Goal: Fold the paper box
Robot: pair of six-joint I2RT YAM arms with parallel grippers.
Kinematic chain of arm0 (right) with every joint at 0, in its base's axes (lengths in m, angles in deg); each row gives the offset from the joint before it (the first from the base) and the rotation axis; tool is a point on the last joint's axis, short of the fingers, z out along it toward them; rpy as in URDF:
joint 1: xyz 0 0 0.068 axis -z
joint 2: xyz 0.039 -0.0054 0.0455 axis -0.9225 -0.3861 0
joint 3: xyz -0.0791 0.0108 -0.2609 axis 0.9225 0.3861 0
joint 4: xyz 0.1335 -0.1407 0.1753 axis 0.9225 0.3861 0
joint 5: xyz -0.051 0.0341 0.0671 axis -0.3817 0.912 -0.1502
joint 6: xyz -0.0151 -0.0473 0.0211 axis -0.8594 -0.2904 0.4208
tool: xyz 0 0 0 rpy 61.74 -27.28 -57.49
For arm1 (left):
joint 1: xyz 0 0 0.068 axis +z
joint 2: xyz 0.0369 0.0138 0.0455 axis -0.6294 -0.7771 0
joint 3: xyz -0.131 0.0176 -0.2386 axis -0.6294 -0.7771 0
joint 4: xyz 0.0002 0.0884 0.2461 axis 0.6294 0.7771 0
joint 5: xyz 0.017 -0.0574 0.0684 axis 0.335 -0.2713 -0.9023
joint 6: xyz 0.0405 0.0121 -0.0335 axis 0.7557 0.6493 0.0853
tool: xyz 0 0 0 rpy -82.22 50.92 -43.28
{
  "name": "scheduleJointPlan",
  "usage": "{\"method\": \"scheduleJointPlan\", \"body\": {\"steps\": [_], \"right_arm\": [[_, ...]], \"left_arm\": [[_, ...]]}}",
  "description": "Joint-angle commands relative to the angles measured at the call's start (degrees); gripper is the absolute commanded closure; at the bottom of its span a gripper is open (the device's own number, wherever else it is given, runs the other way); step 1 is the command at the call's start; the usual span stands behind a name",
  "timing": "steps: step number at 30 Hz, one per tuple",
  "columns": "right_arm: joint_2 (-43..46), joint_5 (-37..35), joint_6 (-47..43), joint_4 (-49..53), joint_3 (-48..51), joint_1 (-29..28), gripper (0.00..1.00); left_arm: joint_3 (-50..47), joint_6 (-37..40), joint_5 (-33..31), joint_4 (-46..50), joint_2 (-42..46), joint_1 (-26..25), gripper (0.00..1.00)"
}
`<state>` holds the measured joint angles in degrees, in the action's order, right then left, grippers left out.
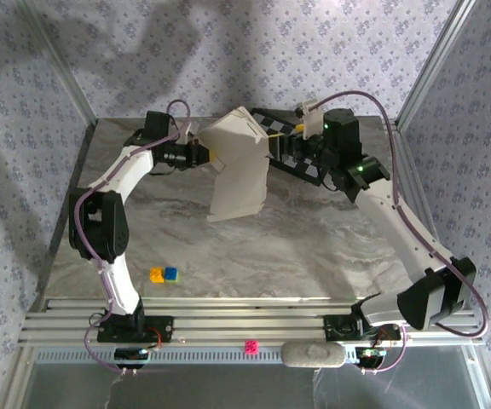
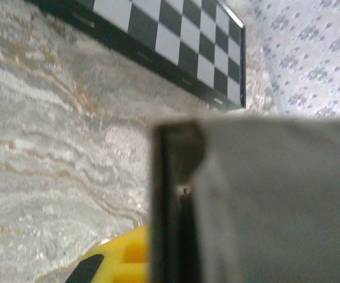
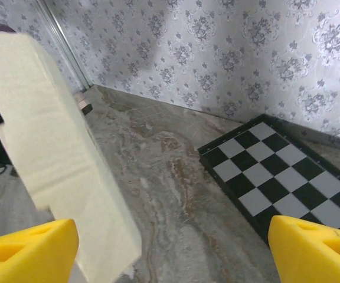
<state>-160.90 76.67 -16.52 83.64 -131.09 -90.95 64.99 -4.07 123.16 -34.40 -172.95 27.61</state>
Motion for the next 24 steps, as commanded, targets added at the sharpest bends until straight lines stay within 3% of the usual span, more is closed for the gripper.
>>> {"method": "scheduleJointPlan", "body": {"steps": [1, 11, 24], "right_arm": [[-2.53, 1.17, -5.3, 1.72, -4.06, -0.03, 0.13], [-8.86, 1.75, -7.89, 7.28, -8.72, -2.28, 0.14], [-10.42, -0.95, -8.18, 9.12, -8.37, -3.59, 0.16]], "left_arm": [[3.4, 3.4, -1.73, 12.62, -1.97, -1.13, 1.0], [6.47, 4.12, -5.16, 19.86, -4.02, -2.93, 1.0], [8.22, 5.78, -5.74, 23.27, -4.41, -3.8, 1.0]]}}
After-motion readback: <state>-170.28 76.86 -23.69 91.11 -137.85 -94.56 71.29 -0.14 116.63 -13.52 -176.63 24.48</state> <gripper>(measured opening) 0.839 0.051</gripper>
